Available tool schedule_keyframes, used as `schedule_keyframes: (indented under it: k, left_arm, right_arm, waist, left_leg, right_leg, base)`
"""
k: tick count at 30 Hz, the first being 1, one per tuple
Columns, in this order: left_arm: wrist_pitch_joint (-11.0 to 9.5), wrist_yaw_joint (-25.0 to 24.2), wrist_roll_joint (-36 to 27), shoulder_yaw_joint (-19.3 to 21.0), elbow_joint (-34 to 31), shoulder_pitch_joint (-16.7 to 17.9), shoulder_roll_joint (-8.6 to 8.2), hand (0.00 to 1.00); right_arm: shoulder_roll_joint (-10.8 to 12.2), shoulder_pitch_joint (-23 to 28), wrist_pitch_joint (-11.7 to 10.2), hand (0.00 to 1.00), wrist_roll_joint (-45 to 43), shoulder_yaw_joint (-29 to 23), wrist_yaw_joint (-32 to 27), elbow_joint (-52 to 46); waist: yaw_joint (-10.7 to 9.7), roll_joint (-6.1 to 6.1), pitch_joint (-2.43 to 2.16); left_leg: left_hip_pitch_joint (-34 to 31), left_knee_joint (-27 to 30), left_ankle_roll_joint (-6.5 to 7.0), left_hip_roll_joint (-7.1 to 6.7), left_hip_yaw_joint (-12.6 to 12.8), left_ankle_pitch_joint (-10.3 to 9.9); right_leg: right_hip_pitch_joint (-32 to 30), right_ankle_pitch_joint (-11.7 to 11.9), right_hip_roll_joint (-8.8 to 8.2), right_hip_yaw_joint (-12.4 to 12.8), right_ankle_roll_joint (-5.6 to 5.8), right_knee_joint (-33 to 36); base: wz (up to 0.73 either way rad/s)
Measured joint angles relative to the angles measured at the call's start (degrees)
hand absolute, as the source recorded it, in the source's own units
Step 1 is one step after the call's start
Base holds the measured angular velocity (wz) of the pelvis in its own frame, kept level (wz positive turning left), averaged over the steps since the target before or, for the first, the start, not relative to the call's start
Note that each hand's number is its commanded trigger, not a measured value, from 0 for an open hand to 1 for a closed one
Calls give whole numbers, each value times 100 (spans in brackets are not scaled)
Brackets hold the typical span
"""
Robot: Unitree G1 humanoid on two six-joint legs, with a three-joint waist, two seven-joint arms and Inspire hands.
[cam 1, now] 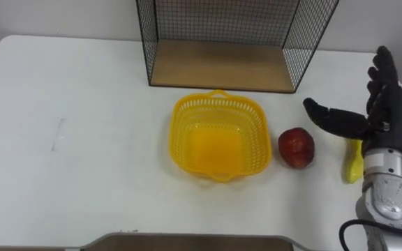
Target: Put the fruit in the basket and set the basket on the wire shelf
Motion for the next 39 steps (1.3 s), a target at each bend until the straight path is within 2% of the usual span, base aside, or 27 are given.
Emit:
schedule_keyframes:
  k: [3,8,14,18,24,29,33,39]
  left_arm:
    - [0,-17,-2,0,-17,-22,-5,0]
    - [-1,-35,3,0,-24,-18,-17,0]
    - [-1,-34,2,-1,-17,-73,-16,0]
    - [-1,-32,1,-1,-15,-81,-18,0]
    - [-1,1,0,-69,-4,-77,-19,0]
    - [0,10,0,-150,18,-70,-22,0]
    - [24,9,0,-150,44,-116,-21,0]
    - [36,3,2,-150,44,-121,-16,0]
  right_arm:
    - [-1,16,100,0,-2,103,175,62]
    - [-2,17,100,0,-15,123,310,109]
    - [-2,16,101,0,-448,186,312,280]
    - [-2,18,102,0,-451,294,308,439]
    - [-1,23,102,0,-450,297,308,442]
    - [-1,24,102,0,-450,297,308,452]
    - [-1,24,102,0,-448,309,313,586]
    - [-1,22,102,0,-448,327,347,708]
  waist:
    - [-7,20,12]
    - [4,32,11]
    - [11,16,-1]
    - [5,-15,-21]
    - [-1,-23,-25]
    - [9,-35,-13]
    - [17,-66,23]
    - [19,-68,25]
  left_leg:
    - [-17,12,0,-3,-26,0]
    - [-23,17,0,-4,-52,0]
    - [-21,15,0,-4,-51,0]
    - [-19,18,0,-4,-53,1]
    - [-12,21,0,-4,-55,1]
    - [-12,21,0,-4,-59,1]
    - [-17,18,0,-4,-64,1]
    - [-21,13,0,-4,-54,1]
  right_leg:
    - [5,0,-5,-30,0,0]
    - [11,0,-6,-43,0,-1]
    - [11,0,-5,-33,0,6]
    - [13,0,-6,-31,0,10]
    - [22,1,-5,-28,-1,13]
    - [29,1,-4,-29,-1,11]
    - [29,1,-4,-31,-1,7]
    - [29,0,-3,-36,-1,-2]
  base:
    - [5]
    - [0]
    - [0]
    - [0]
    - [0]
    - [0]
    - [0]
    - [0]
